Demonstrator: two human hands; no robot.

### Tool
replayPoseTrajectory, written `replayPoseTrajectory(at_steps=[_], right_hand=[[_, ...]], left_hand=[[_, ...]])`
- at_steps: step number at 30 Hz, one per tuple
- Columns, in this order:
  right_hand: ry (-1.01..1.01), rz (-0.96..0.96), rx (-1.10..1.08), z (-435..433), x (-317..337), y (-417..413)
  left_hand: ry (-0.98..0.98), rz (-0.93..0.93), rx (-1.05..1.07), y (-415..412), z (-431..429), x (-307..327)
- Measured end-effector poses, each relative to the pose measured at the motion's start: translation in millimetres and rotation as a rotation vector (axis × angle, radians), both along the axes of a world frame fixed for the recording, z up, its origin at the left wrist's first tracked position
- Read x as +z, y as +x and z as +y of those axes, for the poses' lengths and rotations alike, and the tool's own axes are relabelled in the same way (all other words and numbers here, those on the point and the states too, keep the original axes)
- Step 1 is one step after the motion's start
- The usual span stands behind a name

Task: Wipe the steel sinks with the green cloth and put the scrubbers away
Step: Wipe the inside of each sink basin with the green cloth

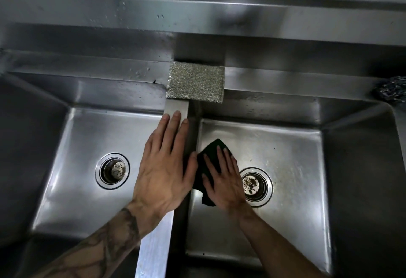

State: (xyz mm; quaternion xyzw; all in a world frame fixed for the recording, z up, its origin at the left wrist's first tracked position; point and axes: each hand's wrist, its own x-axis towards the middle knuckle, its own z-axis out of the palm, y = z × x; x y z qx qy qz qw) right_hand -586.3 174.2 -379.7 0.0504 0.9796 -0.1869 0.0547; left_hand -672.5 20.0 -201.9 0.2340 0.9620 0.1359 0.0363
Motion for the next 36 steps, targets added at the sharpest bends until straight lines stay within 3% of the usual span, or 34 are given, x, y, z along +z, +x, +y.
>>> replayPoseTrajectory(at_steps=[6, 13, 16, 21, 31, 36], right_hand=[[-0.025, 0.045, -0.015, -18.7, -4.0, 42.0], [-0.05, 0.078, -0.177, -2.4, -5.3, -53.2], [-0.037, 0.079, -0.153, 16.6, -5.7, -69.3], [0.043, 0.021, -0.088, 56.6, -7.7, -51.0], [0.219, -0.08, -0.392, 191.8, 8.4, 32.0], [0.239, -0.13, -0.415, 220.3, 14.2, 56.7]], left_hand=[[-0.009, 0.014, 0.001, 0.5, 1.4, -0.3], [-0.012, -0.003, 0.001, 0.2, 1.1, 1.0], [-0.014, -0.002, 0.001, -0.8, 1.4, 1.5], [-0.031, 0.006, -0.013, -1.1, -0.6, 1.7], [-0.032, -0.003, -0.021, -1.7, 0.4, 0.9], [-0.017, 0.005, -0.035, -2.9, 2.3, 1.6]])
